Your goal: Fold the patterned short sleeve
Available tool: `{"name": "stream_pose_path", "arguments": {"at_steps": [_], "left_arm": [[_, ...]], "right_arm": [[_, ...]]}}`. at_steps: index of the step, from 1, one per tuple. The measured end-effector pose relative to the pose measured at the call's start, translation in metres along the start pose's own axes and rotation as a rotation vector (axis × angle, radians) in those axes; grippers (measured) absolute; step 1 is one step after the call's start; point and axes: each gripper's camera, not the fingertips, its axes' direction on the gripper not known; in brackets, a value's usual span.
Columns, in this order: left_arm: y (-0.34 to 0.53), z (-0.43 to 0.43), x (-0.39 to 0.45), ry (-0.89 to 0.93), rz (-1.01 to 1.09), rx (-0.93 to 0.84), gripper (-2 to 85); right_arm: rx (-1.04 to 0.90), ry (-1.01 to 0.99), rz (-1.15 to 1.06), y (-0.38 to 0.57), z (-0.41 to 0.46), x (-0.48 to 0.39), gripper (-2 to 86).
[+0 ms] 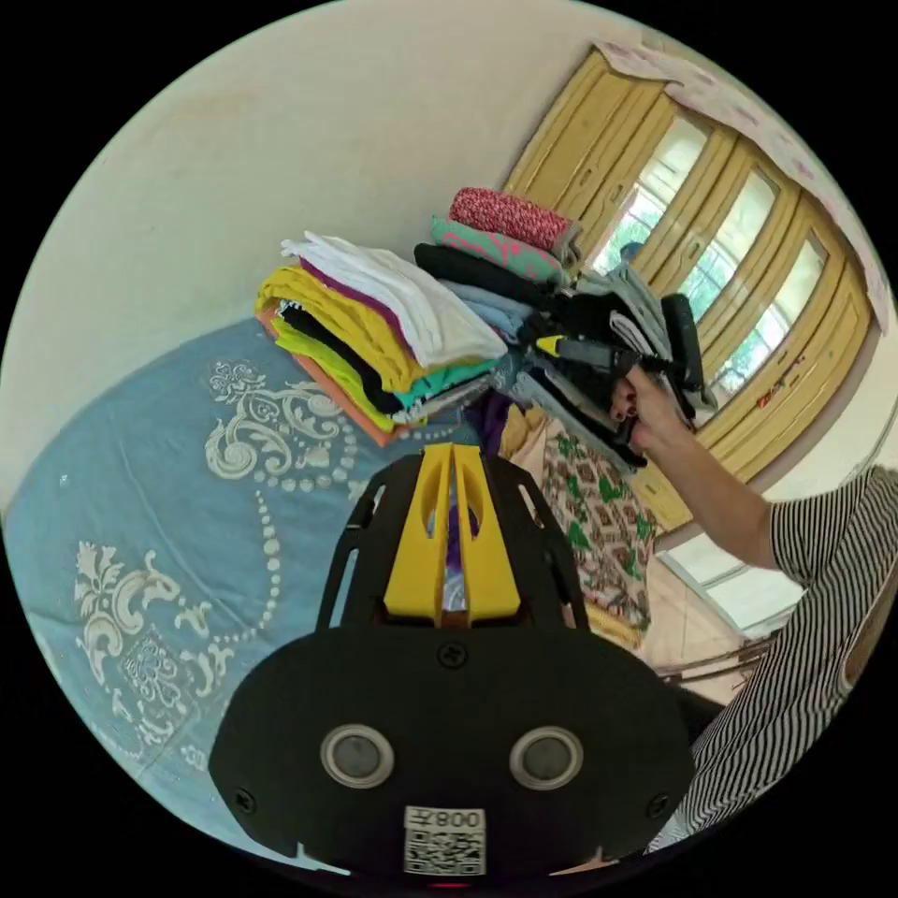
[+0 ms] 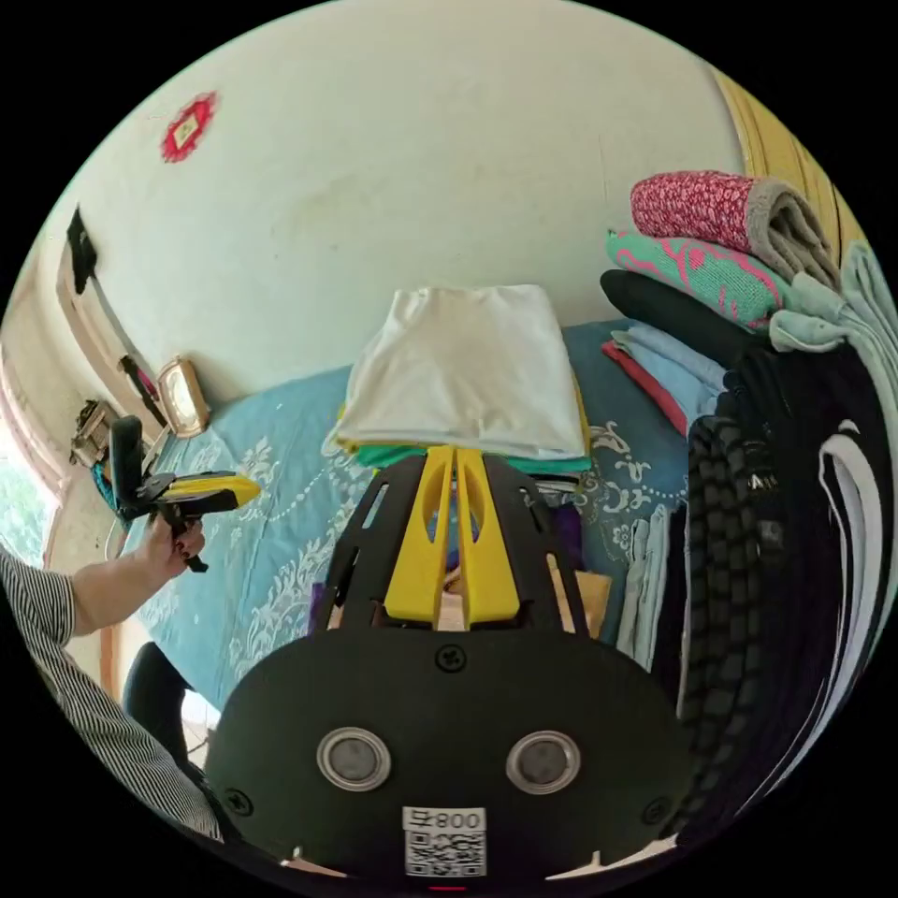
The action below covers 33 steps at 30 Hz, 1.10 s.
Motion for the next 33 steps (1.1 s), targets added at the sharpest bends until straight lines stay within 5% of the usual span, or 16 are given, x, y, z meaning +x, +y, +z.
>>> {"name": "stream_pose_path", "arguments": {"at_steps": [8, 10, 17, 23, 33], "left_arm": [[0.134, 0.048, 0.098, -0.233, 0.037, -0.466, 0.2], [0.145, 0.055, 0.113, -0.275, 0.040, -0.434, 0.2], [0.160, 0.065, 0.123, -0.207, -0.075, -0.408, 0.2], [0.176, 0.075, 0.138, -0.229, -0.083, -0.392, 0.2], [0.212, 0.086, 0.141, -0.176, -0.143, -0.338, 0.2]], "right_arm": [[-0.346, 0.169, -0.002, 0.160, -0.054, -0.135, 0.0], [-0.467, 0.165, 0.037, 0.175, -0.041, -0.147, 0.0], [-0.445, 0.181, 0.072, 0.150, -0.082, -0.192, 0.0], [-0.214, 0.143, 0.028, 0.090, -0.146, -0.242, 2.1], [-0.327, 0.116, 0.012, 0.030, -0.106, -0.278, 8.1]]}}
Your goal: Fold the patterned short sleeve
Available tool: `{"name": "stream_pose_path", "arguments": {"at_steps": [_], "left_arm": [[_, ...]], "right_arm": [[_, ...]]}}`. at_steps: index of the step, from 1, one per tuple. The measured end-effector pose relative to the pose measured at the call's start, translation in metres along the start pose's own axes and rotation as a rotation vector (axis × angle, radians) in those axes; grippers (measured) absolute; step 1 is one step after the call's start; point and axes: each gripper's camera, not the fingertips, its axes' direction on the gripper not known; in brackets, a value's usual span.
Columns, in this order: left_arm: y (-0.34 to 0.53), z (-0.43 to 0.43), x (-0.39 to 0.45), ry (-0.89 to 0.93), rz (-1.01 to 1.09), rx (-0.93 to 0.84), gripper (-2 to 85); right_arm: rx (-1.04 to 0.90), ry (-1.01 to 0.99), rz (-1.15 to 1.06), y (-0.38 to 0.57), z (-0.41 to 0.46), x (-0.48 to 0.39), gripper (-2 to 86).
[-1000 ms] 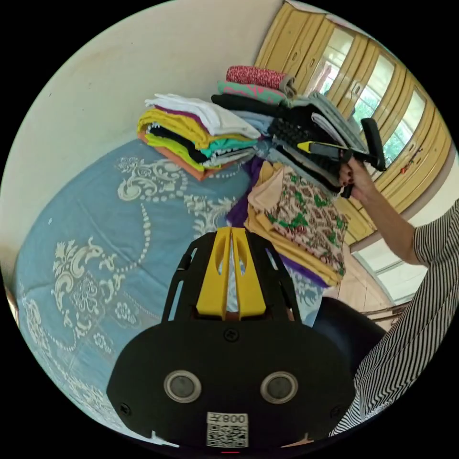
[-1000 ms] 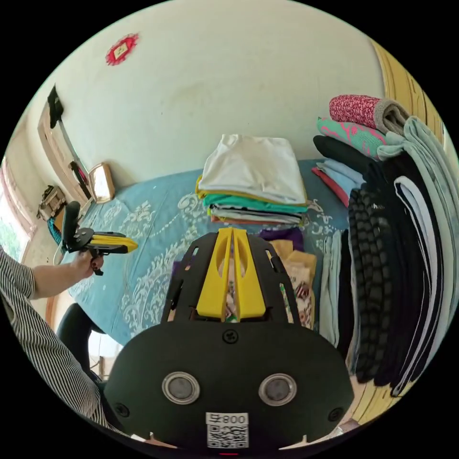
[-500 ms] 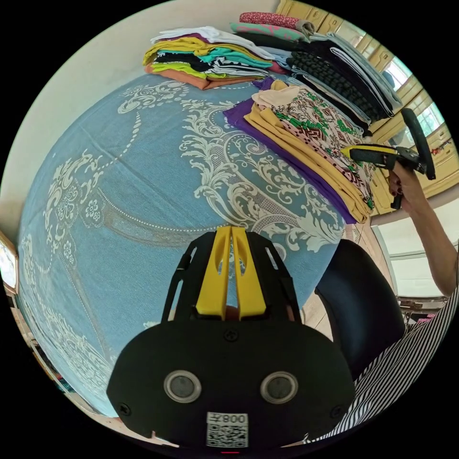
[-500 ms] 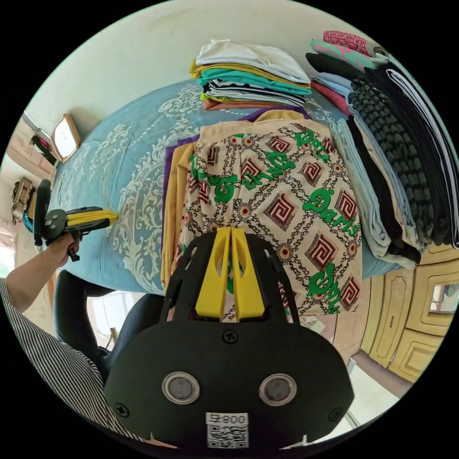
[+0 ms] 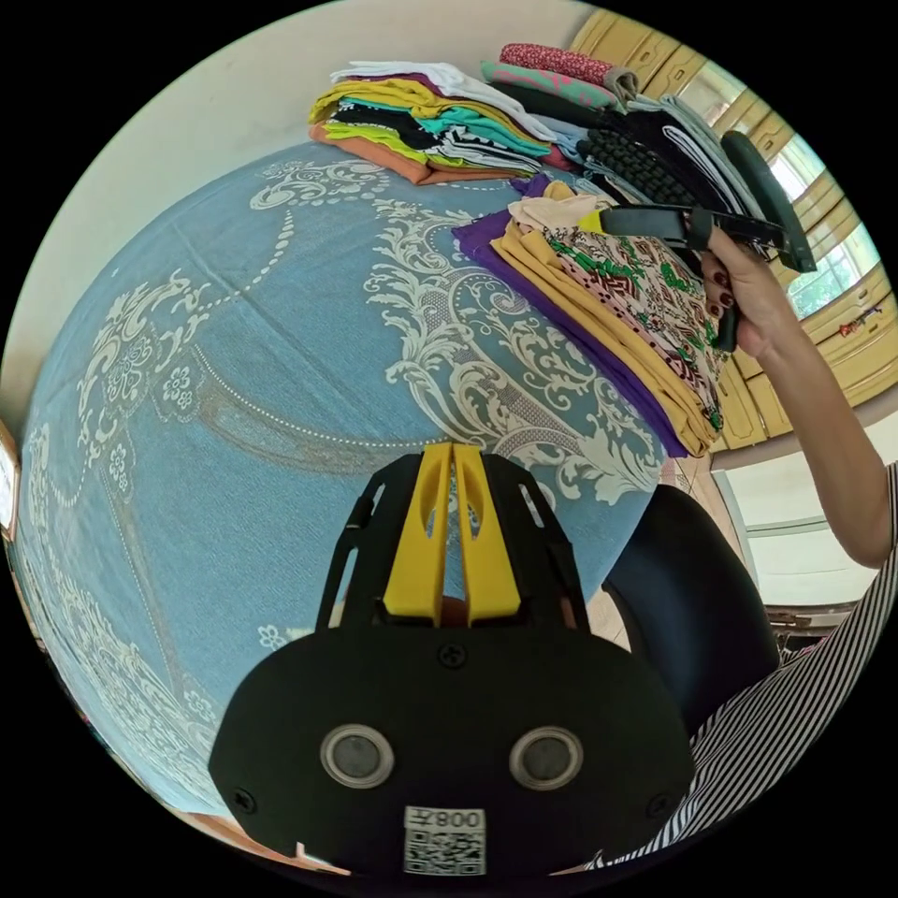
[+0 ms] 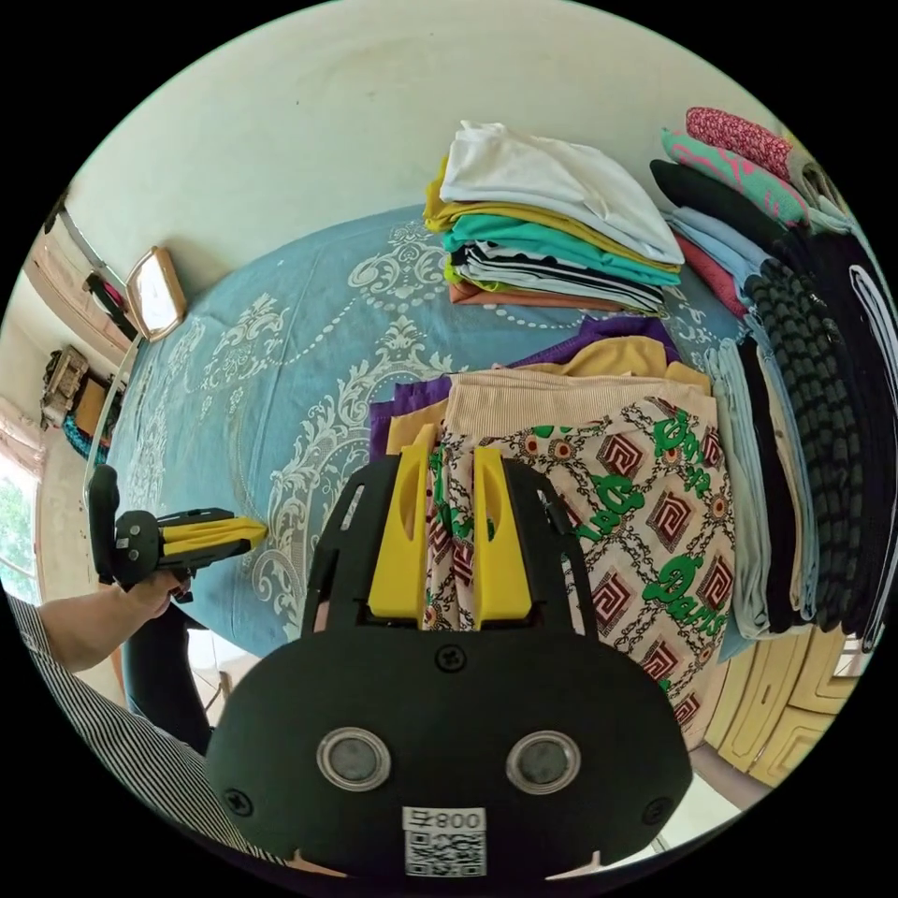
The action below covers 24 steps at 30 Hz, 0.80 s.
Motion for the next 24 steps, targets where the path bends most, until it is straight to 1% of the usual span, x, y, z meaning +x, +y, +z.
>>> {"name": "stream_pose_path", "arguments": {"at_steps": [3, 7, 10, 12, 15, 17, 19, 20, 24], "left_arm": [[0.008, 0.007, 0.002, -0.008, 0.000, 0.008, 0.2], [0.018, 0.015, -0.003, 0.027, -0.032, 0.020, 0.2], [0.025, 0.022, -0.008, 0.056, -0.053, 0.027, 0.2], [0.032, 0.027, -0.011, 0.074, -0.060, 0.040, 0.2], [0.038, 0.034, -0.015, 0.095, -0.077, 0.046, 0.1], [0.040, 0.037, -0.018, 0.102, -0.087, 0.039, 0.1], [0.042, 0.040, -0.018, 0.104, -0.091, 0.032, 0.1], [0.043, 0.041, -0.018, 0.114, -0.084, 0.037, 0.1], [0.049, 0.037, -0.016, 0.161, -0.087, 0.099, 0.1]], "right_arm": [[0.006, 0.085, -0.023, -0.012, -0.007, -0.013, 7.8], [-0.089, 0.100, 0.012, -0.020, 0.008, -0.012, 6.0], [-0.031, 0.110, 0.012, -0.007, -0.015, -0.012, 2.6], [-0.029, 0.120, 0.022, 0.003, -0.024, -0.007, 1.7], [0.018, 0.043, 0.067, 0.021, -0.049, 0.010, 0.9], [0.102, -0.048, 0.111, 0.039, -0.080, 0.026, 0.7], [0.145, -0.119, 0.139, 0.053, -0.100, 0.037, 0.6], [0.168, -0.170, 0.141, 0.060, -0.112, 0.042, 0.5], [0.178, -0.267, 0.084, 0.076, -0.131, 0.031, 0.4]]}}
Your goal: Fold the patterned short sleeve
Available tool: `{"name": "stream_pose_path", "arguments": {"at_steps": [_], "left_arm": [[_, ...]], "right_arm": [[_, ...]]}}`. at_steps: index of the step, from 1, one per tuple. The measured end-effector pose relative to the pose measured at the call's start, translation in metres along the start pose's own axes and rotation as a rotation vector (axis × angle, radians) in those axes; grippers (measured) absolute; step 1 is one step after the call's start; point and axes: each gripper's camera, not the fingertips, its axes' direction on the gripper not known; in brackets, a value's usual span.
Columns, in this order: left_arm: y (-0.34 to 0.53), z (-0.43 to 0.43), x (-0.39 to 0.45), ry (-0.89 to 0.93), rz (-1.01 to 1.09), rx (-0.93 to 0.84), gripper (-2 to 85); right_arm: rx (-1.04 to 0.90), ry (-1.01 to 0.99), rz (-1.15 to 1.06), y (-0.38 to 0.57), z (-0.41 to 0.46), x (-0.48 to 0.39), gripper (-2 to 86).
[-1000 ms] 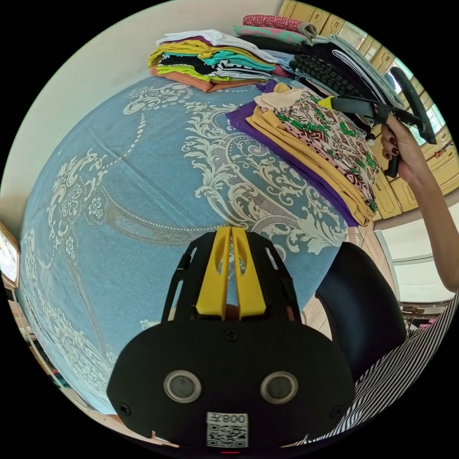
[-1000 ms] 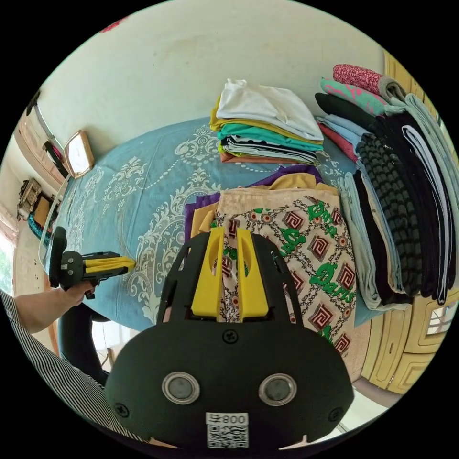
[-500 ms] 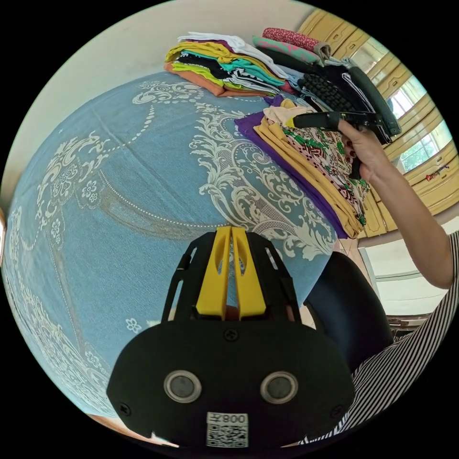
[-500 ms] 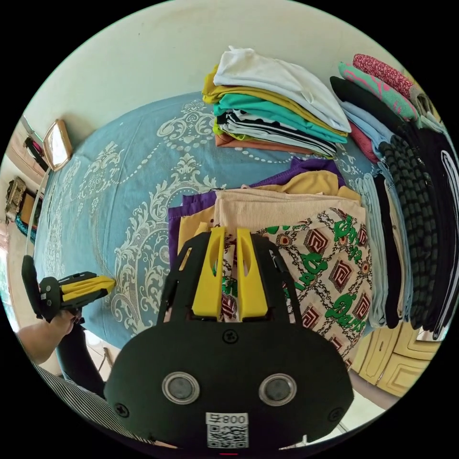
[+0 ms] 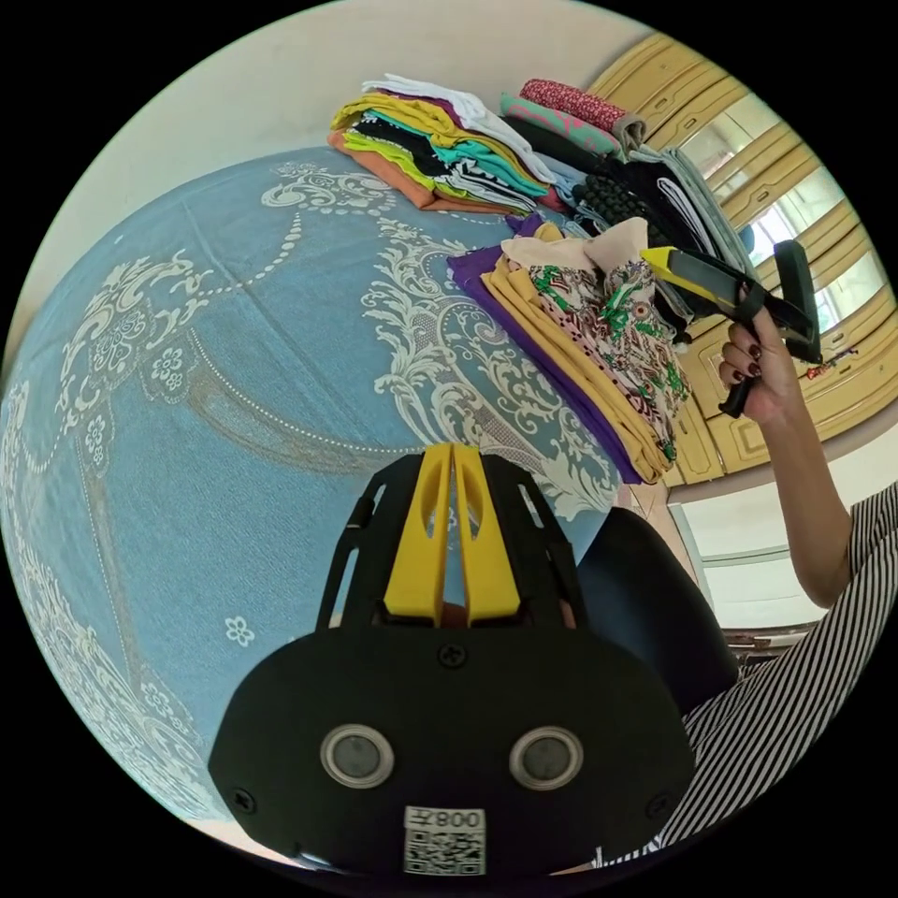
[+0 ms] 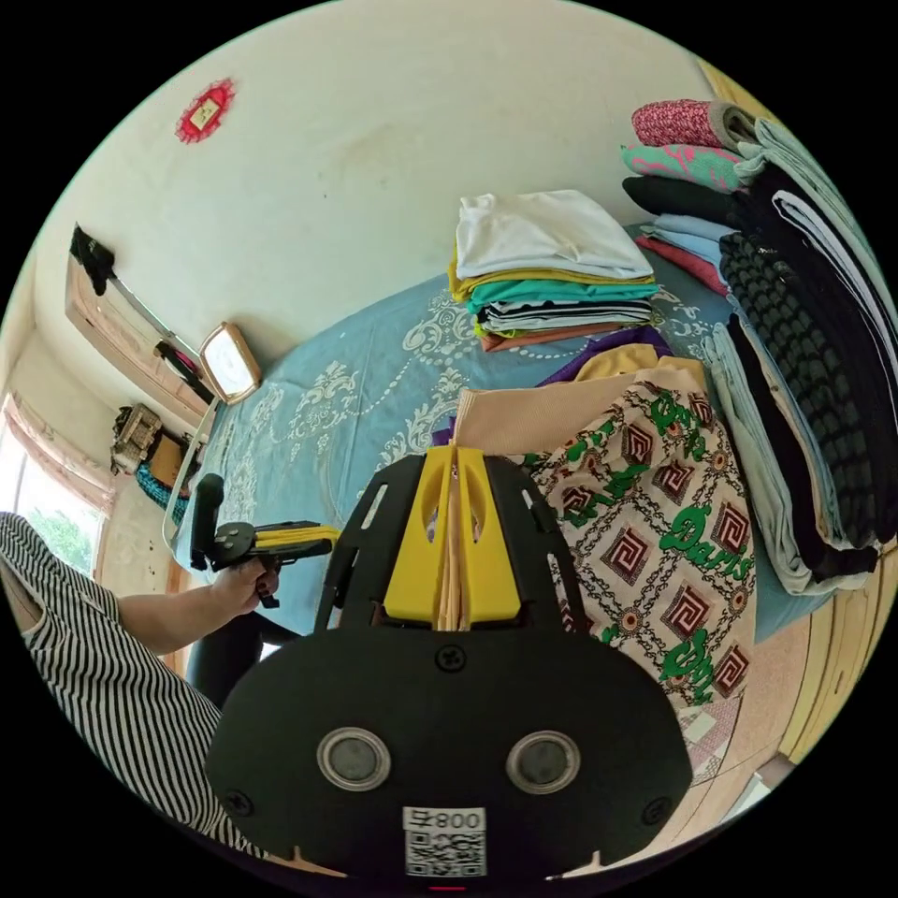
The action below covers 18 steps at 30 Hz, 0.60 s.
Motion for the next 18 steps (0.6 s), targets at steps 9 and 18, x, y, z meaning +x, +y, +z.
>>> {"name": "stream_pose_path", "arguments": {"at_steps": [9, 18], "left_arm": [[-0.006, -0.025, 0.003, 0.205, 0.024, 0.152, 0.1], [-0.023, 0.017, 0.006, 0.288, 0.017, 0.084, 0.2]], "right_arm": [[-0.104, -0.214, -0.126, 0.047, -0.025, -0.043, 0.5], [-0.325, -0.100, -0.133, 0.106, -0.009, -0.040, 2.7]]}}
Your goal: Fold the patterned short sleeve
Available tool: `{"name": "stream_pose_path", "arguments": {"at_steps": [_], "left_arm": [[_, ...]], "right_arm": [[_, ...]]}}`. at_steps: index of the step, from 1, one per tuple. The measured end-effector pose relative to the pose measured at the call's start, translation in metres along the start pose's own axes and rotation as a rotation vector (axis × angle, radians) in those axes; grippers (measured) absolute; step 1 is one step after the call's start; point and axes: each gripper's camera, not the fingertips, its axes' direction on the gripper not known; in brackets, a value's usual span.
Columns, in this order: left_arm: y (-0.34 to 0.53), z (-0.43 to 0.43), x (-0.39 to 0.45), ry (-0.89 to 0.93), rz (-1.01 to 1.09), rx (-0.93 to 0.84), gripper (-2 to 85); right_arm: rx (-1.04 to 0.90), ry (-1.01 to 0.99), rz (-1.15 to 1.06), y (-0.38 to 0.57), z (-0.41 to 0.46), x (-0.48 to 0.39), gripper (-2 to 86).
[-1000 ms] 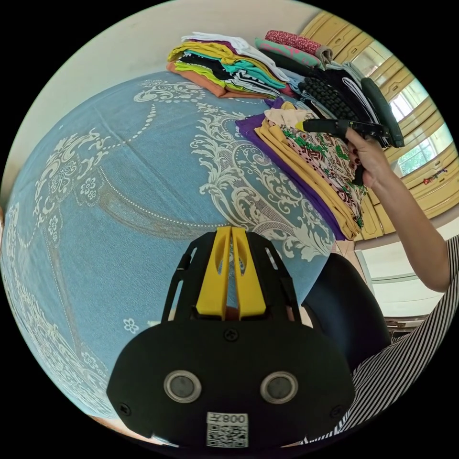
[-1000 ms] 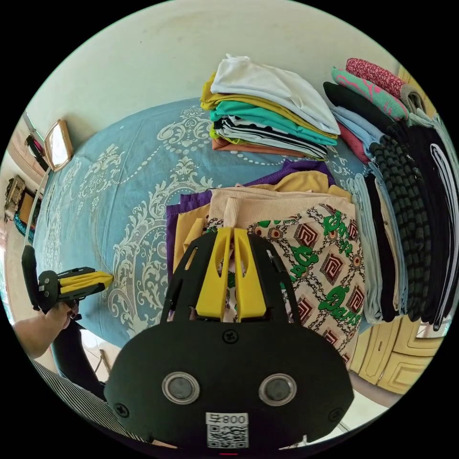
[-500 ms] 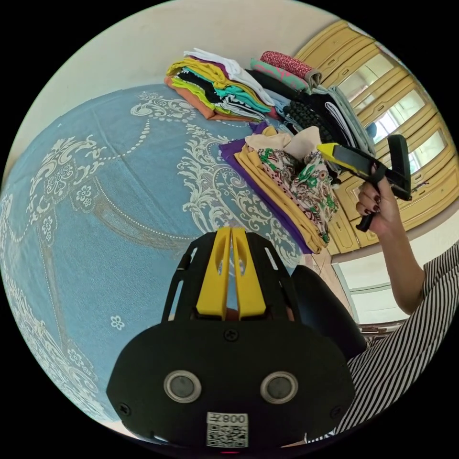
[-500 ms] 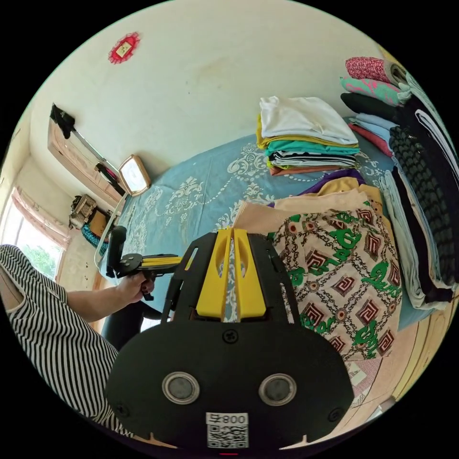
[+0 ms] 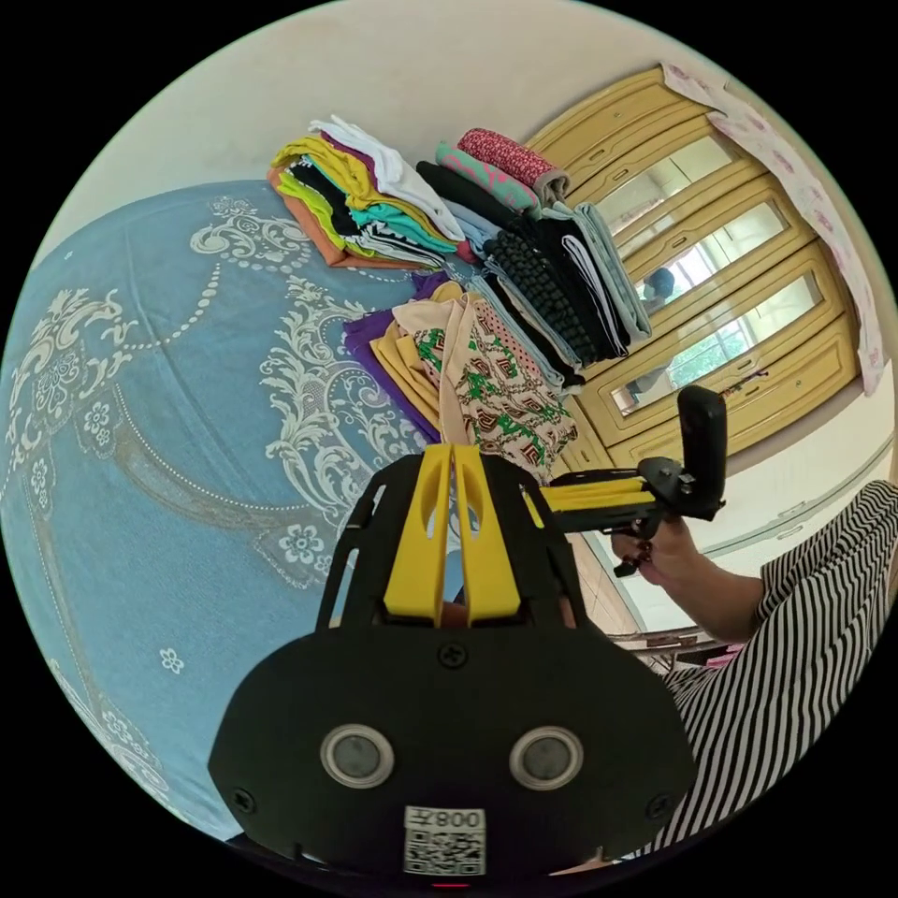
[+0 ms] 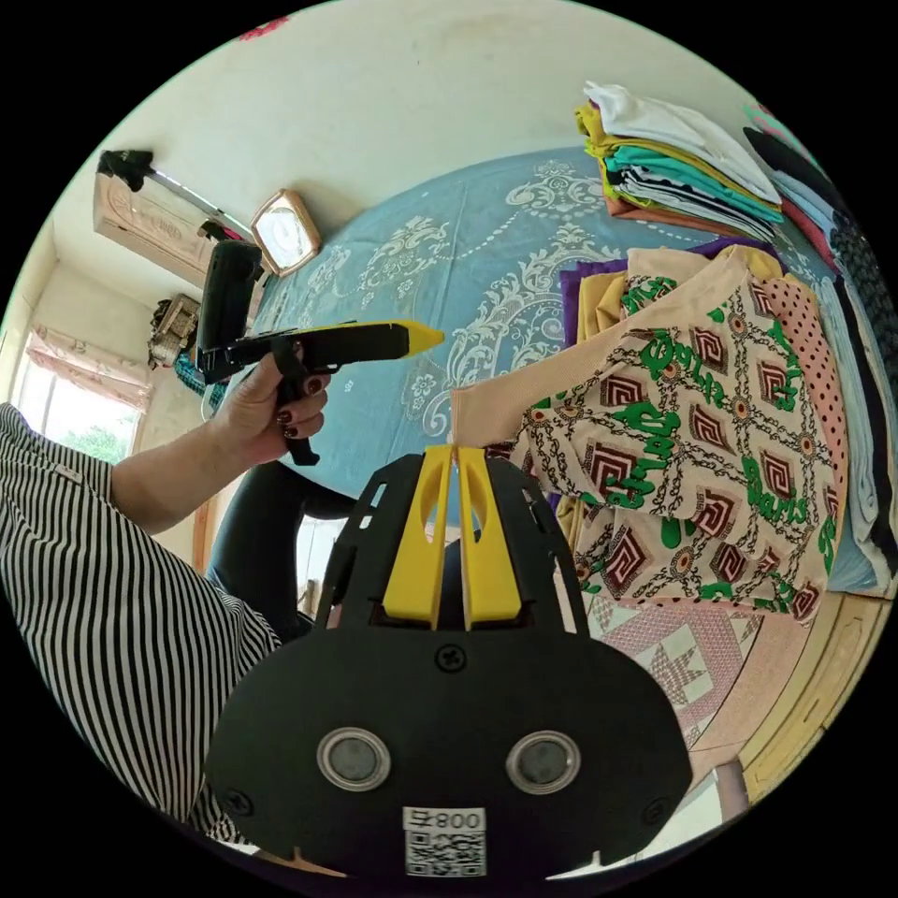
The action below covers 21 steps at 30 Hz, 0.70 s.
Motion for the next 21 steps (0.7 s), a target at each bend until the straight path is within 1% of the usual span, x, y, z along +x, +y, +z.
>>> {"name": "stream_pose_path", "arguments": {"at_steps": [2, 5, 8, 12, 14, 16, 18, 21], "left_arm": [[-0.005, 0.012, -0.005, 0.021, -0.009, -0.021, 0.2], [-0.016, 0.025, -0.013, 0.021, -0.014, -0.019, 0.2], [-0.025, 0.037, -0.022, 0.039, -0.022, -0.028, 0.2], [-0.032, 0.054, -0.030, 0.037, -0.014, -0.054, 0.2], [-0.033, 0.061, -0.034, 0.035, -0.014, -0.065, 0.2], [-0.033, 0.068, -0.039, 0.036, -0.016, -0.075, 0.2], [-0.034, 0.076, -0.047, 0.037, -0.021, -0.084, 0.2], [-0.037, 0.085, -0.055, 0.046, -0.020, -0.089, 0.2]], "right_arm": [[0.051, 0.100, 0.023, 0.005, -0.022, 0.004, 5.1], [0.104, 0.154, 0.060, 0.003, -0.043, 0.022, 7.0], [0.127, 0.252, 0.102, -0.005, -0.041, 0.045, 7.5], [0.066, 0.341, 0.149, -0.018, -0.010, 0.078, 8.1], [0.004, 0.426, 0.181, -0.016, 0.012, 0.098, 7.8], [-0.021, 0.447, 0.201, -0.007, 0.020, 0.111, 6.8], [0.005, 0.459, 0.197, 0.007, 0.018, 0.119, 5.2], [0.060, 0.399, 0.215, 0.037, 0.002, 0.142, 2.1]]}}
